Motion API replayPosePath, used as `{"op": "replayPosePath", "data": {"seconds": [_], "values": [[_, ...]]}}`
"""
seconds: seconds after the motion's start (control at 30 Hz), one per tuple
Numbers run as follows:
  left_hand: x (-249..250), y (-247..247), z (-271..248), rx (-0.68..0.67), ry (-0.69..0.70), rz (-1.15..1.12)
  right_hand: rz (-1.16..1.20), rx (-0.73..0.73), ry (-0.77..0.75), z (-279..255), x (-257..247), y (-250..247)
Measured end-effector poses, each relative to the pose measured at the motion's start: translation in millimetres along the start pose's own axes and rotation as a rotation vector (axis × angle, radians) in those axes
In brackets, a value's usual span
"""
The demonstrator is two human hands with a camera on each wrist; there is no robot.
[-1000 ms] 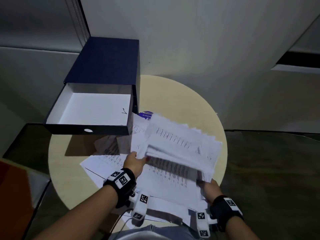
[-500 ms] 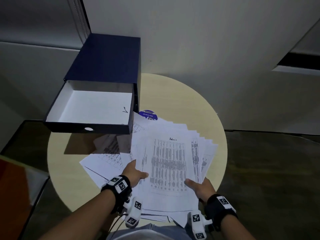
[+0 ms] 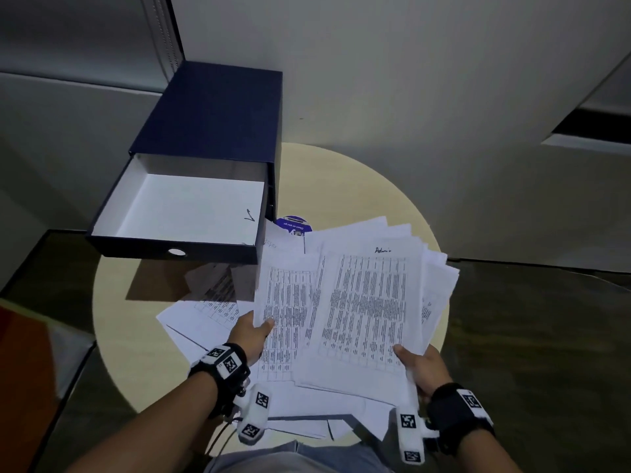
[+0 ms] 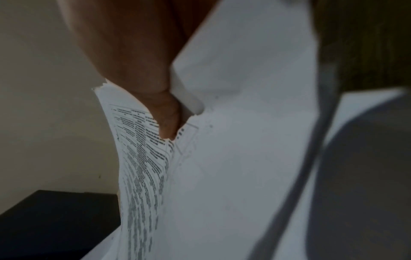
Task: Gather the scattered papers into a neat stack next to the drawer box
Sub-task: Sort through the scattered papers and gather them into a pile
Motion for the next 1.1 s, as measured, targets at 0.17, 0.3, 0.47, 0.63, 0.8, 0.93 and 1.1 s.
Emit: {"op": "replayPosePath", "data": {"seconds": [0.17,0.3,0.47,0.63,0.8,0.93,1.1], "values": [[46,-6,-19,0.013,0.184,0.066,0.084,0.068,-0.024,-1,-9,-15],[133,-10,-52,0.077,0.680,0.237,0.102,0.115,-0.004,2,0,-20],[194,-31,-71,0.221,0.692,-0.245,0.110,0.152,-0.016,-3,-2,-21],[181,-4,-41,0.108,0.451,-0.165,0.186,0.026,-0.058,-25,-25,-9],[121,27,-13,-0.010,0.168,0.052,0.208,-0.165,-0.184,-47,-50,6],[113,34,-7,-0.048,0.066,-0.287,0.278,-0.129,-0.155,-53,-63,5],[141,32,-18,-0.007,0.264,-0.295,0.123,-0.077,-0.325,-66,-101,19]]}}
Point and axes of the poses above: each hand's wrist, its own z-axis towards the middle knuckle, its own y-axis out of the palm, x = y × z, the point moved 6 cm from there along z, towards the middle knuckle, and after that the axes turned 8 degrees about y, right-handed, at the moved point
